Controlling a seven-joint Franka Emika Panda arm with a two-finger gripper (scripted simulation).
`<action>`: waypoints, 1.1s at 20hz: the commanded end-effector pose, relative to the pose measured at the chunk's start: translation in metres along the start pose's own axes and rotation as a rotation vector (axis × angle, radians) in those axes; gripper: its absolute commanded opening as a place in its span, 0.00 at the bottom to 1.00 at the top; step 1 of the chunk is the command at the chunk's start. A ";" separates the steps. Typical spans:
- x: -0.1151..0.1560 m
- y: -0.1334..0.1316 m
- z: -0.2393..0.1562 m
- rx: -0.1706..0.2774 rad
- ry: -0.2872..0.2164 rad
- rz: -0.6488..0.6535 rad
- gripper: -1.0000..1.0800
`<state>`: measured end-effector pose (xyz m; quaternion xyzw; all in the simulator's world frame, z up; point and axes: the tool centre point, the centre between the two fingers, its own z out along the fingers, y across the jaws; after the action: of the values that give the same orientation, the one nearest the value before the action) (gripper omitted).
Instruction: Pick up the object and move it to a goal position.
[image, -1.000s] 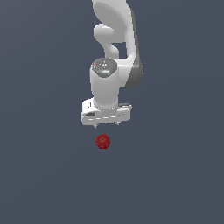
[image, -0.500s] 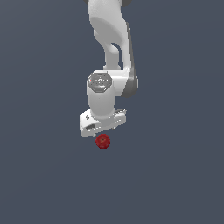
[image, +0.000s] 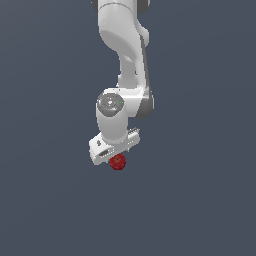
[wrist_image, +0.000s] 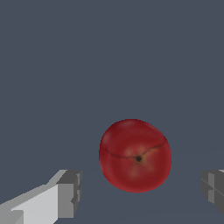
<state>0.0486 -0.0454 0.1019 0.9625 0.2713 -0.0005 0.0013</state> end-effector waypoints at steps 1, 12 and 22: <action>0.001 0.002 0.003 0.001 0.001 -0.023 0.96; 0.000 0.003 0.015 0.002 0.001 -0.036 0.96; 0.000 0.002 0.056 0.002 0.002 -0.039 0.96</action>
<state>0.0491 -0.0471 0.0492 0.9570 0.2900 -0.0008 -0.0003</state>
